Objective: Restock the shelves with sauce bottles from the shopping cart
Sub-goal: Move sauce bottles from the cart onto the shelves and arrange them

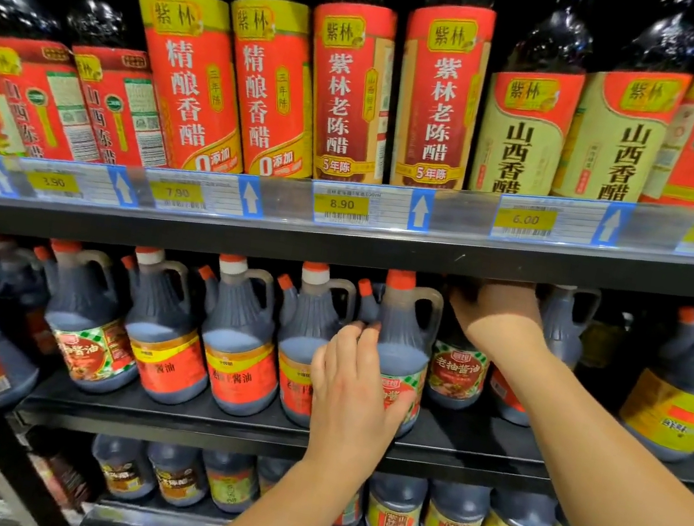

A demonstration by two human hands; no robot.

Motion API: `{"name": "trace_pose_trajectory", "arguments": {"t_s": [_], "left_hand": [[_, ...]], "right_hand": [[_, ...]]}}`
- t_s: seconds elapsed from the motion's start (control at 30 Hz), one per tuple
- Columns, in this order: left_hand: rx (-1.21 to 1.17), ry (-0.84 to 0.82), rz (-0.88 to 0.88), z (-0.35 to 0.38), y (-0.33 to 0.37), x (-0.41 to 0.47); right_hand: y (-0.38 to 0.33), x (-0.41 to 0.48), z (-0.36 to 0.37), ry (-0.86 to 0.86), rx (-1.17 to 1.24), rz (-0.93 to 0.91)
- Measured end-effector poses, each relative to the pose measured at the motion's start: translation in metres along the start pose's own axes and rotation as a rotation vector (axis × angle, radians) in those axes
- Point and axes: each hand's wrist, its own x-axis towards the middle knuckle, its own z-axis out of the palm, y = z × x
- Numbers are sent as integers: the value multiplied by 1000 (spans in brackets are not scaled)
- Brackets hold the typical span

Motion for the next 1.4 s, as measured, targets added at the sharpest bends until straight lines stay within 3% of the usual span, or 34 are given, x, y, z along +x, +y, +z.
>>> {"name": "trace_pose_trajectory", "arguments": {"t_s": [0.27, 0.47, 0.6, 0.73, 1.4], "left_hand": [[5, 38, 11, 6, -4, 2], [-26, 28, 1, 8, -3, 2], [-35, 9, -3, 7, -3, 3], [-40, 13, 2, 7, -4, 2], [-100, 69, 4, 5, 1, -2]], "right_hand": [[8, 7, 4, -40, -98, -7], [13, -1, 0, 42, 25, -34], [19, -8, -2, 1, -2, -9], [22, -22, -9, 98, 166, -20], [32, -44, -17, 123, 213, -70]]}}
